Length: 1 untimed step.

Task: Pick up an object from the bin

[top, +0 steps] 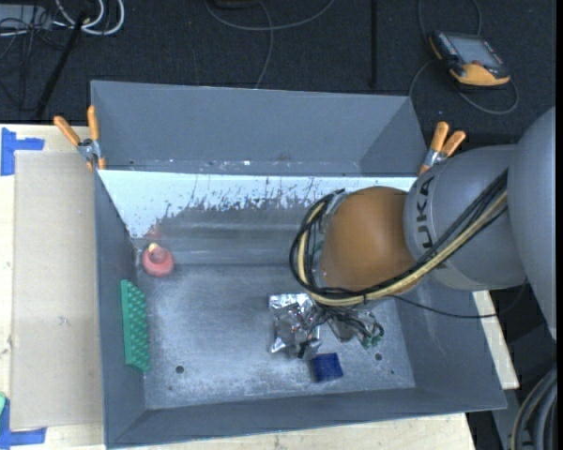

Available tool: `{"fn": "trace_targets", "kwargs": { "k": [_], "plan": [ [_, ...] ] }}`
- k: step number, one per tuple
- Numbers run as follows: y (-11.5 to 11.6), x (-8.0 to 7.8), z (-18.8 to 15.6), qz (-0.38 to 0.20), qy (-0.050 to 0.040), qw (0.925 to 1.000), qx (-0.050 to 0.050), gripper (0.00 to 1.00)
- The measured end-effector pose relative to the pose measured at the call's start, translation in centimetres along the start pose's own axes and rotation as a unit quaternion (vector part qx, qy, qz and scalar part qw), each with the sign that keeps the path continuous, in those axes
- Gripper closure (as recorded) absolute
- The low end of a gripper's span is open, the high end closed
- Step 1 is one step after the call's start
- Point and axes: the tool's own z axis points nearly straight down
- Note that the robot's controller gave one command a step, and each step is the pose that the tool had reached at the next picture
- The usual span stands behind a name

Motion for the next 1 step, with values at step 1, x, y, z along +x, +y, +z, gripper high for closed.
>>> {"fn": "trace_targets", "kwargs": {
  "k": [1],
  "plan": [
    [0.04, -0.2, -13.05, 0.002, -0.0047, 1.0, 0.002, 1.0]
  ]
}}
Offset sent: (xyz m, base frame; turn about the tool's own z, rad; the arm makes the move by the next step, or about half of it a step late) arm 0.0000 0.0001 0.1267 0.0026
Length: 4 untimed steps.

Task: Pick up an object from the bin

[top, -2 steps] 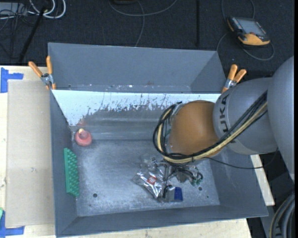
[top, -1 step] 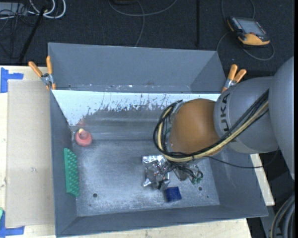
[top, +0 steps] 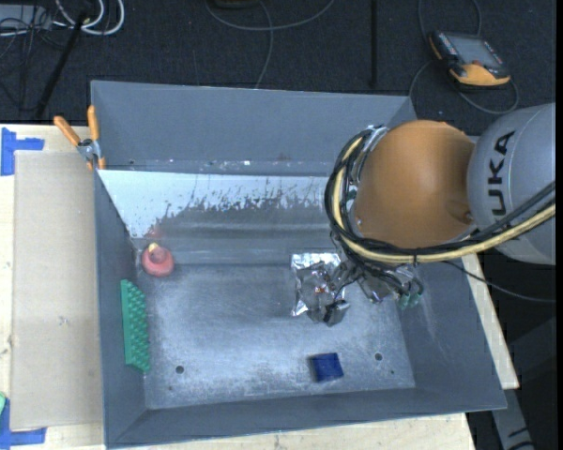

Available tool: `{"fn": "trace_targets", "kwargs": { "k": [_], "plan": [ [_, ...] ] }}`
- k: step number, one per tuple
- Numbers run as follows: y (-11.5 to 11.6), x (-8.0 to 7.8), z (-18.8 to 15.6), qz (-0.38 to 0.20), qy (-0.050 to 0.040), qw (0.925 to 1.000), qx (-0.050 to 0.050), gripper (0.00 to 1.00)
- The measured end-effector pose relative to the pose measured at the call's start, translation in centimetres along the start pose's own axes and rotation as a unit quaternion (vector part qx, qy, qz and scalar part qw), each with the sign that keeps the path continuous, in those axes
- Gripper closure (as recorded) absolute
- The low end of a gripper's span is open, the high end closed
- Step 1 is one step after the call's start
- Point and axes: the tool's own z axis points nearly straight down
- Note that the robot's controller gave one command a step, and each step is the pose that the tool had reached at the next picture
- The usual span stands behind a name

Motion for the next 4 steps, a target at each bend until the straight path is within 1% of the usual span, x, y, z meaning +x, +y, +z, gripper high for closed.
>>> {"fn": "trace_targets", "kwargs": {
  "k": [1, 2, 3, 4],
  "plan": [
    [0.1, 4.3, 10.1, -0.111, 0.0074, 0.9938, -0.003, 1.0],
    [-0.1, 5.8, -5.4, -0.113, 0.0002, 0.9936, 0.0, 1.0],
    [-1.3, 2.6, 3.4, -0.129, 0.0066, 0.9916, -0.004, 1.0],
    [-0.6, 0.5, -5.5, -0.121, -0.0008, 0.9927, 0.0, 1.0]
  ]
}}
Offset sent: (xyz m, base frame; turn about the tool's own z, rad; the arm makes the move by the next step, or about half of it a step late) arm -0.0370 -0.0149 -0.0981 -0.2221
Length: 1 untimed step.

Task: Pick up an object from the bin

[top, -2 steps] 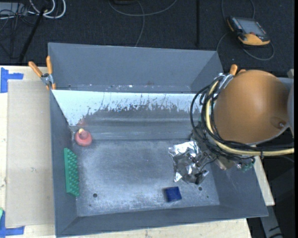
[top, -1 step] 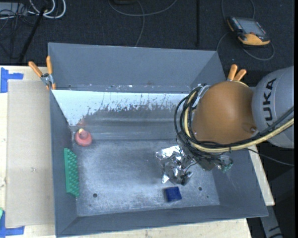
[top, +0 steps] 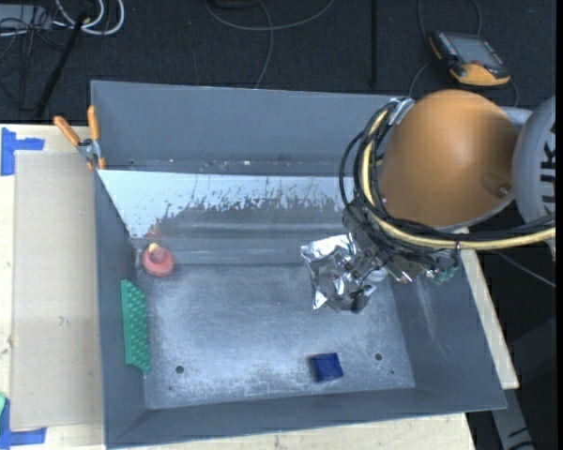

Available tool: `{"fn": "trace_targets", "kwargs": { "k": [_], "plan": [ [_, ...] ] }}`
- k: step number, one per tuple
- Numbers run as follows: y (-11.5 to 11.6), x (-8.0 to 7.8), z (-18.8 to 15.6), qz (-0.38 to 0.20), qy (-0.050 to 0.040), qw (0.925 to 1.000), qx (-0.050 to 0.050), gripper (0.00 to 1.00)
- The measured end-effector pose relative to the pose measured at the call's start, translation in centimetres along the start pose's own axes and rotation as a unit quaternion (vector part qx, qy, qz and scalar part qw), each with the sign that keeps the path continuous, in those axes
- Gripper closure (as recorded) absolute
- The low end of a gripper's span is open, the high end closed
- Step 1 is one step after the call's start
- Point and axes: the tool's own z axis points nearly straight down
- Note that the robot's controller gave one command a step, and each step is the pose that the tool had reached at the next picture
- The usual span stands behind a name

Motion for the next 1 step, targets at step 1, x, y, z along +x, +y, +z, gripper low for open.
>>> {"fn": "trace_targets", "kwargs": {
  "k": [1],
  "plan": [
    [0.17, 0.28, 7.77, -0.007, 0.0078, 0.9999, -0.005, 1.0]
  ]
}}
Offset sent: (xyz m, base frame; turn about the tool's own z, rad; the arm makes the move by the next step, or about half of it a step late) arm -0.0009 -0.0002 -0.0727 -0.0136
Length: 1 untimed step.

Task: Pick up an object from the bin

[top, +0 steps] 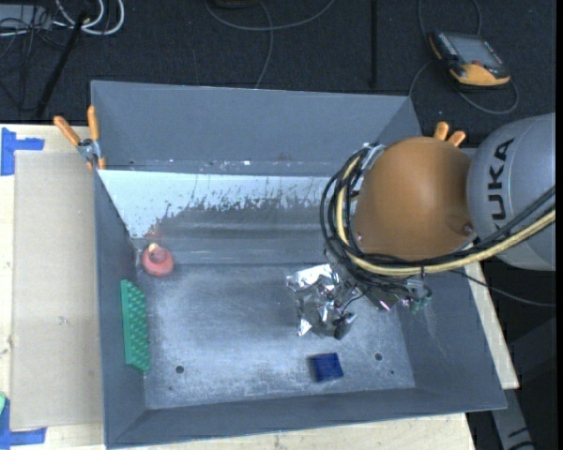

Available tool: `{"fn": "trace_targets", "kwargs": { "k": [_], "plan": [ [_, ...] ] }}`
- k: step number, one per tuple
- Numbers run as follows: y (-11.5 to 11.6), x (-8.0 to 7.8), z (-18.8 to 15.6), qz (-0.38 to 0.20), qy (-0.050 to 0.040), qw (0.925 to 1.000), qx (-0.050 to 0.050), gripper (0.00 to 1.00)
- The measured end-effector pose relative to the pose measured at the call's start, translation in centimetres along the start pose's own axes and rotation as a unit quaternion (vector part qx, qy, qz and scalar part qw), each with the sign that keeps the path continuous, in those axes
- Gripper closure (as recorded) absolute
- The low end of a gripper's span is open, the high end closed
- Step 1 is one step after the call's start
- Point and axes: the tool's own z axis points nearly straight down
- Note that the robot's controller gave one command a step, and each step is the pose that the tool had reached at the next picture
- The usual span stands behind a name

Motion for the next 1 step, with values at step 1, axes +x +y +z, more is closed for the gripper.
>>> {"fn": "trace_targets", "kwargs": {
  "k": [1],
  "plan": [
    [-0.57, 0.45, -8.82, 0.026, -0.0074, 0.9996, 0.005, 1.0]
  ]
}}
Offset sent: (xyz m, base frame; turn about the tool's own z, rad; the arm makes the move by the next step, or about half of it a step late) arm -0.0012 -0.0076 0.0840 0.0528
